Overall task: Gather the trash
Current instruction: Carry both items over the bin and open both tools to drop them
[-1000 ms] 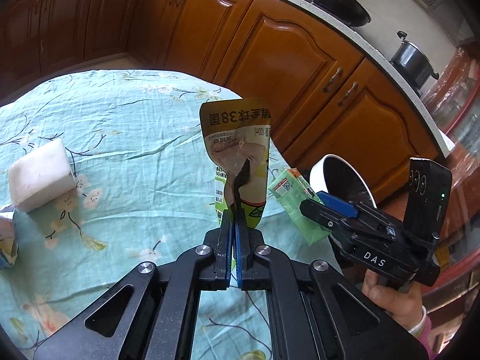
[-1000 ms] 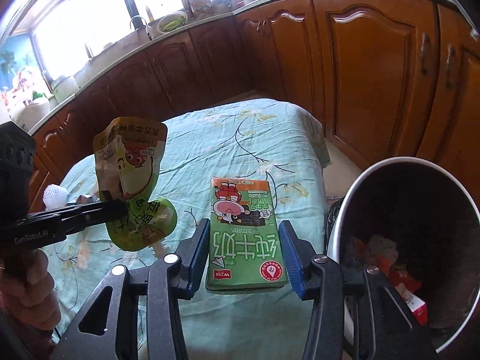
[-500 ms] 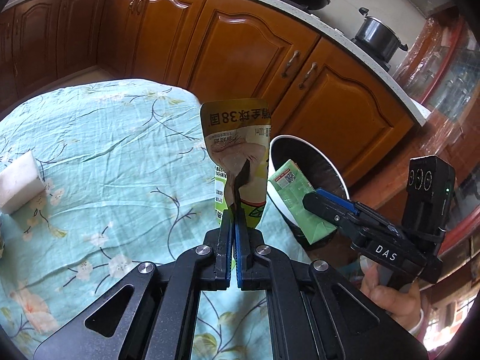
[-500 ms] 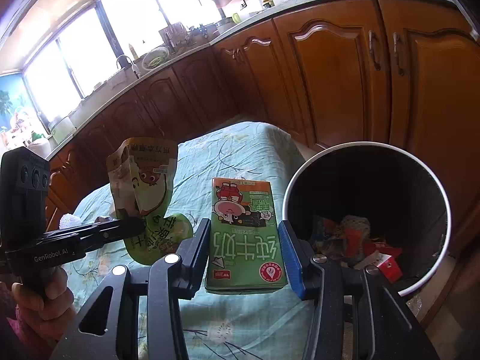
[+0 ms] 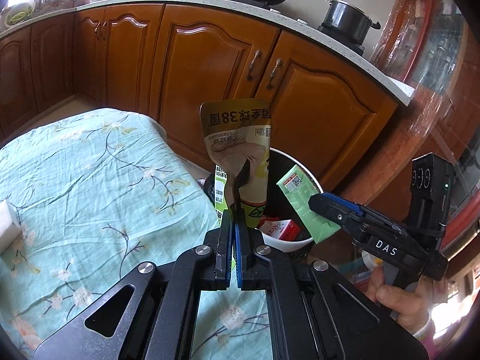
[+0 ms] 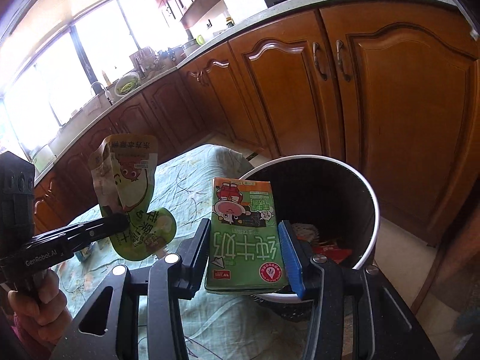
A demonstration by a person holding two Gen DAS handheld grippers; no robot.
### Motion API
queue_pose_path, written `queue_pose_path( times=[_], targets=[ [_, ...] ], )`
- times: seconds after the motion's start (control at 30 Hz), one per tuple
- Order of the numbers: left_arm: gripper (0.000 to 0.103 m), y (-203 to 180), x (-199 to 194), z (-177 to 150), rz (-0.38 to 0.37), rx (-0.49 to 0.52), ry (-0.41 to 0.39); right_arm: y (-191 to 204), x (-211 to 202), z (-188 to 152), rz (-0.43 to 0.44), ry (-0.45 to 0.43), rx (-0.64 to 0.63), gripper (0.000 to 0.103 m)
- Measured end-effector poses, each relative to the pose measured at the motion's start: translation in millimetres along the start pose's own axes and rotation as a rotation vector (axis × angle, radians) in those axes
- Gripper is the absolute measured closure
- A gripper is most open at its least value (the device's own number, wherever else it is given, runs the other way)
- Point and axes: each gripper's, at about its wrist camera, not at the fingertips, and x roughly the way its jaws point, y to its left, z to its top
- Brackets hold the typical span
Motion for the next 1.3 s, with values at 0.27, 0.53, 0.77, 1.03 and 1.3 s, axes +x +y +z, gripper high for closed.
queue_pose_path(
  times=[0.27,0.53,0.77,1.03,1.3],
  targets=[
    [0.102,-28,26,14,0.008,0.062,-0.005,-19,-1,0,-0.035,-0.006,0.026,0.057],
    [0.102,-46,55,22,0.036,0.111,0.013,-41,4,1,-0.052,0.004,0.051,0.057],
    [0.102,-52,75,20,0.058,0.136,0.038,-48,15,7,-0.052,0.023,0.055,0.057],
    [0.102,-58,97,19,0.063,0.145,0.09,-57,31,11,-0.062,0.055,0.054,0.057],
    [0.101,-60,110,22,0.061,0.131,0.13,-66,44,13,-0.056,0.084,0.078,0.054]
  ],
)
